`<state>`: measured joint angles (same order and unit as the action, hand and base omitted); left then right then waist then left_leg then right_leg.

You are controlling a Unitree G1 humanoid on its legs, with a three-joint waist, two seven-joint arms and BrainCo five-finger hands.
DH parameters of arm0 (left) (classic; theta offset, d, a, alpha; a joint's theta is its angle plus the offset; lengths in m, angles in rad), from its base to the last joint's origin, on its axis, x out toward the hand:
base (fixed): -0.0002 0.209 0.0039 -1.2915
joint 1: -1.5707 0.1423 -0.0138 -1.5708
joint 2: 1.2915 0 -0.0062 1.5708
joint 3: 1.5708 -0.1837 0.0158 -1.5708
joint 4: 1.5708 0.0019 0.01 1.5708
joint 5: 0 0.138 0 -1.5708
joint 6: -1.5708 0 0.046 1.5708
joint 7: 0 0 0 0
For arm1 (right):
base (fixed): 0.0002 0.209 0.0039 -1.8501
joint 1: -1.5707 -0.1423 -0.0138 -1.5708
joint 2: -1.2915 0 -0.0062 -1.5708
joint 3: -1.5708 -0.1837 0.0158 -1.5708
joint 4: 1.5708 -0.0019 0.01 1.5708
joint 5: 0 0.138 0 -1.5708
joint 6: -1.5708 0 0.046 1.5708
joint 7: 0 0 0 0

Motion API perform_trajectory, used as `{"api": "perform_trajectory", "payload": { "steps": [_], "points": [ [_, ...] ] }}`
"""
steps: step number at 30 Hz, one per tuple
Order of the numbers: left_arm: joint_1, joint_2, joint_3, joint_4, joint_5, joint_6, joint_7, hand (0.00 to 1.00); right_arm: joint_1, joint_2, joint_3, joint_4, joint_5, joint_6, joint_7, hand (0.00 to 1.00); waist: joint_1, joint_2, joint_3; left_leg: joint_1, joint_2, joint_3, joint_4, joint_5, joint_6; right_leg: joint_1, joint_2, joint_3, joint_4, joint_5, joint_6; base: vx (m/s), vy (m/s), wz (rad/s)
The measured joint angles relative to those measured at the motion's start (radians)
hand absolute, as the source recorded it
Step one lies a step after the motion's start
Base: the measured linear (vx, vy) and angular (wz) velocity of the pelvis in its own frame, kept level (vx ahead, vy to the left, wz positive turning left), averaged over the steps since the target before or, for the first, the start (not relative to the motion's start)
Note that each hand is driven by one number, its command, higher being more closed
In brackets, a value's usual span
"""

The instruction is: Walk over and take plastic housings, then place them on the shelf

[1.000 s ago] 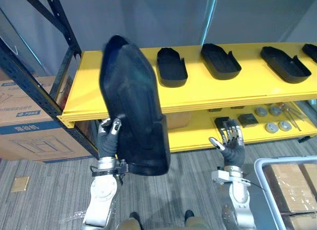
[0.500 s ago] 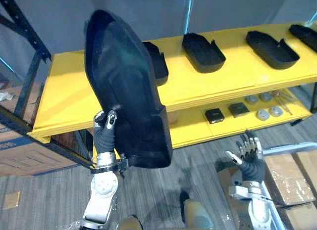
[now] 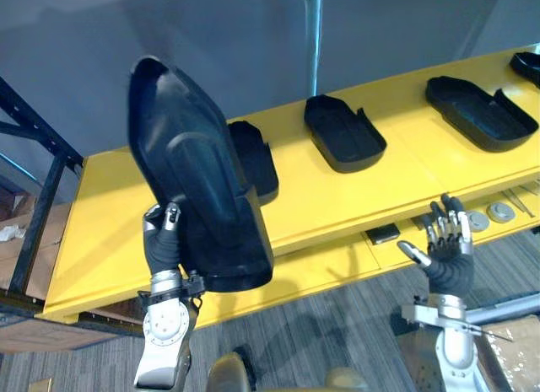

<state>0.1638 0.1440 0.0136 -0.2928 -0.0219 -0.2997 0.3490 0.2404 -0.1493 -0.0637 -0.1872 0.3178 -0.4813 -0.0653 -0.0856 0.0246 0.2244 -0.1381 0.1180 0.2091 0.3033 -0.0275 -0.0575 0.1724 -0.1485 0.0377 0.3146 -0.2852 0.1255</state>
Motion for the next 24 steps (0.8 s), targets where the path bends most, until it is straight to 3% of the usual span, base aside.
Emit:
{"api": "perform_trajectory", "payload": {
  "steps": [1,3,5,6,7,9,10,13,15,19,23,24],
  "points": [
    [-0.013,0.021,0.017,0.000,0.016,0.013,0.000,1.00,-0.008,0.010,0.020,0.002,0.000,0.000,0.000,0.00,-0.003,-0.015,0.002,0.000,-0.021,0.003,-0.006,-0.011,0.012,-0.011,-0.020,-0.007,0.013,0.019,0.028,0.15,0.230,0.05],
    [-0.022,0.062,0.051,0.000,0.068,0.057,0.024,1.00,-0.023,0.039,0.050,0.002,0.003,0.020,0.009,0.00,-0.002,-0.018,0.003,0.024,-0.030,0.002,-0.047,-0.010,0.025,-0.043,-0.025,-0.008,0.058,0.068,0.055,0.14,0.258,0.04],
    [-0.022,0.081,0.096,0.003,0.078,0.096,0.052,1.00,-0.025,0.056,0.094,0.002,0.002,0.029,0.026,0.00,-0.003,-0.009,0.006,0.070,-0.028,0.004,-0.089,-0.005,0.031,-0.035,-0.022,-0.017,0.031,0.048,0.027,0.07,0.148,-0.01],
    [-0.024,0.088,0.116,0.003,0.080,0.104,0.069,1.00,-0.024,0.056,0.110,0.001,0.001,0.031,0.032,0.00,-0.004,-0.013,0.002,0.072,-0.029,0.004,-0.091,-0.005,0.031,-0.039,-0.020,-0.023,0.011,0.051,0.023,0.03,0.067,0.07],
    [-0.035,0.097,0.171,0.003,0.079,0.115,0.089,1.00,-0.027,0.057,0.140,-0.002,-0.005,0.038,0.043,0.00,-0.002,-0.030,-0.005,0.061,-0.040,0.003,-0.089,-0.006,0.030,-0.069,-0.019,-0.045,-0.029,0.095,-0.004,0.00,-0.013,0.17],
    [-0.051,0.099,0.237,0.026,0.078,0.134,0.119,1.00,-0.030,0.054,0.154,-0.002,-0.038,0.058,0.046,0.00,0.006,-0.030,-0.015,0.027,-0.044,-0.004,-0.088,-0.001,0.021,-0.086,-0.022,-0.070,-0.054,0.080,-0.015,-0.02,-0.043,0.06],
    [-0.050,0.110,0.270,0.047,0.078,0.148,0.143,1.00,-0.031,0.053,0.164,-0.002,-0.041,0.067,0.046,0.00,0.019,-0.028,-0.014,0.013,-0.047,0.002,-0.102,0.007,0.012,-0.086,-0.025,-0.072,-0.092,0.069,-0.011,-0.03,-0.061,-0.07],
    [-0.042,0.114,0.325,0.122,0.078,0.210,0.157,1.00,-0.023,0.026,0.166,0.000,-0.056,0.104,0.049,0.00,0.014,0.018,0.008,0.020,-0.045,-0.008,-0.138,0.042,0.003,-0.087,-0.015,-0.091,-0.108,0.074,-0.002,-0.05,-0.065,0.06],
    [-0.042,0.121,0.373,0.163,0.076,0.218,0.158,1.00,-0.020,0.012,0.177,-0.001,-0.056,0.118,0.054,0.00,0.017,0.025,0.006,0.039,-0.042,-0.008,-0.162,0.056,-0.004,-0.081,-0.008,-0.090,-0.107,0.072,-0.006,-0.01,-0.054,-0.04],
    [-0.077,0.236,0.460,0.345,0.067,0.217,0.158,1.00,-0.013,-0.004,0.182,-0.003,-0.056,0.143,0.084,0.00,0.014,0.026,0.005,0.056,-0.038,-0.006,-0.197,0.075,-0.011,-0.081,-0.005,-0.090,-0.109,0.072,-0.008,0.01,-0.030,-0.02],
    [-0.172,0.383,0.491,0.573,0.053,0.222,0.091,1.00,-0.003,-0.028,0.221,-0.003,-0.051,0.183,0.118,0.00,0.016,0.026,0.005,0.060,-0.043,-0.001,-0.211,0.078,-0.008,-0.080,-0.003,-0.086,-0.125,0.084,-0.010,0.01,0.005,-0.03],
    [-0.213,0.432,0.489,0.637,0.029,0.222,0.047,1.00,-0.002,-0.039,0.246,-0.003,-0.042,0.187,0.136,0.00,0.015,0.025,0.005,0.060,-0.042,0.004,-0.214,0.078,-0.008,-0.080,-0.003,-0.083,-0.134,0.090,-0.010,0.00,0.019,-0.07]
  ]
}}
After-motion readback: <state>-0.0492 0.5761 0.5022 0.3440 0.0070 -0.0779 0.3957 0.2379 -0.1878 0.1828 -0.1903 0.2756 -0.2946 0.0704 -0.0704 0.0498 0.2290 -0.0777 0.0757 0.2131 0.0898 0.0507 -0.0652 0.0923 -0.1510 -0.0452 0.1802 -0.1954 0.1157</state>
